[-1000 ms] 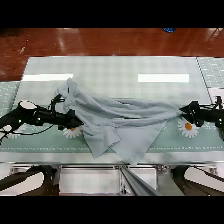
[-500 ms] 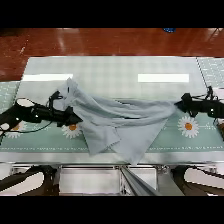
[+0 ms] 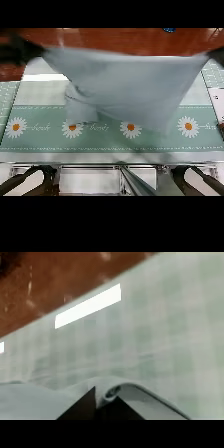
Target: Fold the shirts.
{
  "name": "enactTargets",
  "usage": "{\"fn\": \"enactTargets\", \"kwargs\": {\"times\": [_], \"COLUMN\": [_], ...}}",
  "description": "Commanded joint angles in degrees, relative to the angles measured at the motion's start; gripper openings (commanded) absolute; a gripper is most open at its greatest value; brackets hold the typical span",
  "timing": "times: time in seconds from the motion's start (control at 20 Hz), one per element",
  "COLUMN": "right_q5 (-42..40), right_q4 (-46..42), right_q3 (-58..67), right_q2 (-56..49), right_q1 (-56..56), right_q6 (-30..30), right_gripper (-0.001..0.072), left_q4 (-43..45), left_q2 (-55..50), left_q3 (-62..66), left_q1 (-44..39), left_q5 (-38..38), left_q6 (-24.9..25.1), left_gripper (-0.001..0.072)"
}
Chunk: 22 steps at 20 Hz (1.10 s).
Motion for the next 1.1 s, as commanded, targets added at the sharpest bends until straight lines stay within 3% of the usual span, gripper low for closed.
{"fn": "enactTargets", "kwargs": {"times": [0.0, 0.2, 0.4, 0.6, 0.8, 0.9, 1.05], "right_q5": [3.4, 5.1, 8.1, 14.2, 19.0, 17.8, 14.5], "right_q4": [-0.6, -2.2, -9.7, -20.2, -28.7, -29.6, -23.6], "right_q3": [10.1, 12.6, 12.6, 12.6, 12.2, 9.6, 2.5], "right_q2": [10.4, 22.1, 32.0, 37.9, 39.0, 38.8, 36.3], "right_q1": [0.0, 0.0, 0.0, 0.0, 0.1, 0.1, 0.1], "right_q6": [1.9, 3.0, 4.5, 8.6, 10.3, 10.3, 8.4], "right_gripper": [0.0019, 0.0019, 0.0019, 0.0019, 0.0019, 0.0019, 0.0019], "left_q4": [-1.1, 4.0, 25.8, 48.3, 67.5, 71.5, 69.5], "left_q2": [3.1, 12.3, 25.6, 33.5, 36.9, 36.6, 34.9], "left_q3": [18.8, 25.9, 25.9, 25.9, 25.3, 21.5, 9.7], "left_q1": [2.5, 7.6, 7.7, -6.5, -19.3, -20.2, -20.2], "left_q5": [0.0, -1.3, -0.5, -1.2, -10.6, -12.2, -9.1], "left_q6": [-1.2, -1.3, -7.0, -14.6, -19.3, -22.6, -25.7], "left_gripper": [0.0017, 0.0017, 0.0017, 0.0017, 0.0017, 0.0017, 0.0016]}}
